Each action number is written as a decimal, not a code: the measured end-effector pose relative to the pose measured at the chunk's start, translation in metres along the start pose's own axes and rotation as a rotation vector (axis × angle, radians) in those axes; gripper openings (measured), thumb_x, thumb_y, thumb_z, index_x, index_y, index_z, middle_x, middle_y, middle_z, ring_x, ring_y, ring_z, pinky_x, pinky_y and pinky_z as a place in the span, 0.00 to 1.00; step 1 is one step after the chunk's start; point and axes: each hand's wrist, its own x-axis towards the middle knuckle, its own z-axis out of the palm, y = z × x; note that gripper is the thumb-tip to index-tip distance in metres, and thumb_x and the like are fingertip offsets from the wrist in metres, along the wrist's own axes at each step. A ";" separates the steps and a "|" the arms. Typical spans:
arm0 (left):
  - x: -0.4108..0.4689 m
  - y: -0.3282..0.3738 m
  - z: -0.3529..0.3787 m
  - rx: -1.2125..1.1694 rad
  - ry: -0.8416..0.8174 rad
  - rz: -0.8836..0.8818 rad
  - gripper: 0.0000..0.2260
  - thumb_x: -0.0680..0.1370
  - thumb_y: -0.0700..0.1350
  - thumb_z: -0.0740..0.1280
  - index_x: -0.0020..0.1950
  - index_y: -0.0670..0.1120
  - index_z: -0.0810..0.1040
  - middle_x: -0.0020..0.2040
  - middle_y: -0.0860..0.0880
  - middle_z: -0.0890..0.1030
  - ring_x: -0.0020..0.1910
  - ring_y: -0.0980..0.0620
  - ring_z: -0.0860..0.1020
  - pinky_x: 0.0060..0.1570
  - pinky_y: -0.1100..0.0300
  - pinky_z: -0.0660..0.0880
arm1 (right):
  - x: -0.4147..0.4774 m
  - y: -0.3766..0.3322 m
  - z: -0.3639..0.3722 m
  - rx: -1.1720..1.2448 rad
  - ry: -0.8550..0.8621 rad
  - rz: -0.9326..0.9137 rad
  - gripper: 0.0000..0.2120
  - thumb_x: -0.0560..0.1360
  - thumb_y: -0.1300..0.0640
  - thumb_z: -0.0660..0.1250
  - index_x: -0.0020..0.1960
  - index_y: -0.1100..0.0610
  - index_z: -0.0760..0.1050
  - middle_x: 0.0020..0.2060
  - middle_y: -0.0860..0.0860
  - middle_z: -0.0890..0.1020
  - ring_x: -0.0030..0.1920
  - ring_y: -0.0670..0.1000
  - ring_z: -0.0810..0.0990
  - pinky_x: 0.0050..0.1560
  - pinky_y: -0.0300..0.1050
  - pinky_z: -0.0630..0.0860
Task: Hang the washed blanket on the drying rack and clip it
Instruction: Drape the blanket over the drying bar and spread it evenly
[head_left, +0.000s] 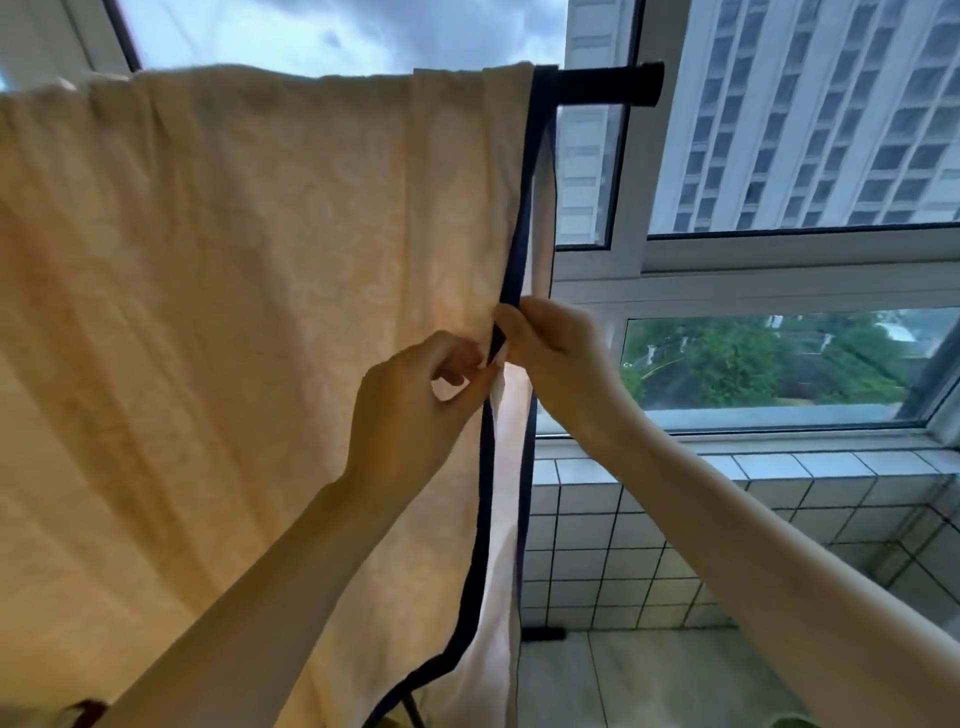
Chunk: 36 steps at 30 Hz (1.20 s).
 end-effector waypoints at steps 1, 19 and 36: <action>-0.006 -0.006 -0.006 -0.010 0.041 -0.059 0.11 0.74 0.54 0.69 0.47 0.47 0.80 0.41 0.57 0.81 0.40 0.59 0.78 0.47 0.73 0.74 | -0.001 0.004 0.001 0.031 0.022 0.013 0.16 0.79 0.58 0.62 0.35 0.63 0.71 0.30 0.61 0.74 0.32 0.58 0.73 0.39 0.54 0.74; -0.082 -0.129 -0.059 0.247 0.344 -0.625 0.20 0.74 0.50 0.72 0.33 0.36 0.71 0.28 0.40 0.73 0.27 0.42 0.72 0.29 0.53 0.65 | -0.041 0.031 0.028 -0.137 0.108 0.000 0.17 0.79 0.61 0.62 0.33 0.66 0.67 0.25 0.56 0.66 0.27 0.46 0.62 0.30 0.39 0.60; -0.171 -0.150 -0.064 0.162 -0.058 -0.630 0.13 0.73 0.48 0.73 0.32 0.46 0.75 0.30 0.47 0.78 0.27 0.49 0.75 0.27 0.55 0.72 | -0.129 0.077 0.075 -0.241 0.203 0.251 0.12 0.79 0.64 0.62 0.36 0.59 0.74 0.29 0.50 0.74 0.28 0.40 0.69 0.31 0.31 0.66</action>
